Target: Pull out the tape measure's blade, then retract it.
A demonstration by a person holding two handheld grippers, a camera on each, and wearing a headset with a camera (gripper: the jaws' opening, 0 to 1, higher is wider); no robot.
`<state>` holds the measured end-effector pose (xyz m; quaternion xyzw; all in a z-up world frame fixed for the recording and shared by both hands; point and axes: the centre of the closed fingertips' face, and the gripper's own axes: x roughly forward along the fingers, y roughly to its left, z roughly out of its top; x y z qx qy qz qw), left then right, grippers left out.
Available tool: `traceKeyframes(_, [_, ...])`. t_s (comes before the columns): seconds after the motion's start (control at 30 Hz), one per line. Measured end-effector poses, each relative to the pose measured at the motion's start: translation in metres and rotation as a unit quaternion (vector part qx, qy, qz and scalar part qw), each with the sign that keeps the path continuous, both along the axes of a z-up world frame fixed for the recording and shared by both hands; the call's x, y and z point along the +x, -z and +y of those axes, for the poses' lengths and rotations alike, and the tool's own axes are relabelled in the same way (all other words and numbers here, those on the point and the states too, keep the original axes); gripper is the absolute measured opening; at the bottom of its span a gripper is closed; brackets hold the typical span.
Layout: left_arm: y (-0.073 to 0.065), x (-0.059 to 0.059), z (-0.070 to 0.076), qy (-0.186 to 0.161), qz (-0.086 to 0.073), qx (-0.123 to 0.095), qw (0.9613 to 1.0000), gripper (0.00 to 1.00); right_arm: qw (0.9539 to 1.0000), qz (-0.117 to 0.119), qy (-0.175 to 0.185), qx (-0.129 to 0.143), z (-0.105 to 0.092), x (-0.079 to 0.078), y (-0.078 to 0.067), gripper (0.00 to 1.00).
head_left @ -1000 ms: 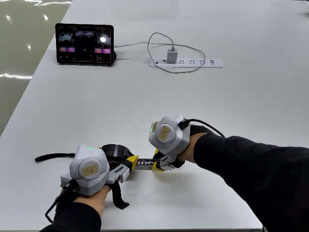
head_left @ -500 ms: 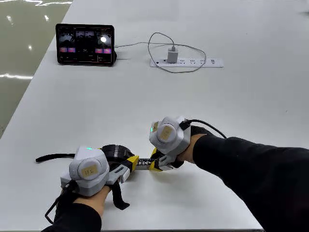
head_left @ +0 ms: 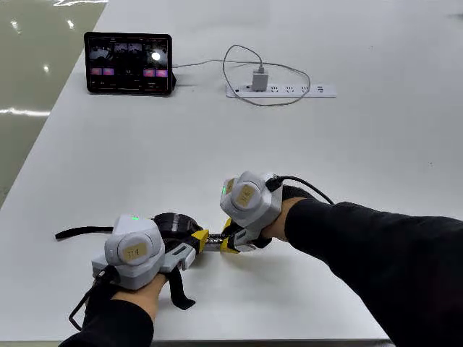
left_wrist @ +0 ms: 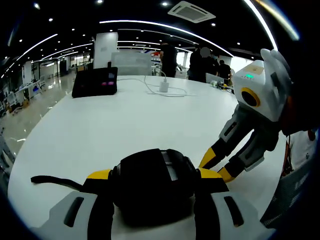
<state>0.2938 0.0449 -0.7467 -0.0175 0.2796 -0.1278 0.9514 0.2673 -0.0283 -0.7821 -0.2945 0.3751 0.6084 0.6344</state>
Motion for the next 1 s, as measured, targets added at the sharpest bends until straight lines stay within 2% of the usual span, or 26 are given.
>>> traceKeyframes(0.03, [0.0,0.0,0.0,0.0,0.0,0.0,1.0,0.59,1.0,0.0,-0.008,0.001,0.001,-0.001,0.0,0.11])
traceKeyframes(0.3, [0.0,0.0,0.0,-0.001,0.0,-0.001,1.0,0.6,0.9999,0.004,0.005,0.012,0.004,0.0,-0.001,0.11])
traceKeyframes(0.63, [0.0,0.0,0.0,-0.001,0.001,-0.002,1.0,0.59,0.9996,-0.008,0.009,0.025,0.01,0.0,-0.001,0.11])
traceKeyframes(1.0, [0.0,0.0,0.0,-0.001,0.001,-0.004,1.0,0.59,0.9994,-0.003,0.018,0.028,0.017,0.0,-0.001,0.11])
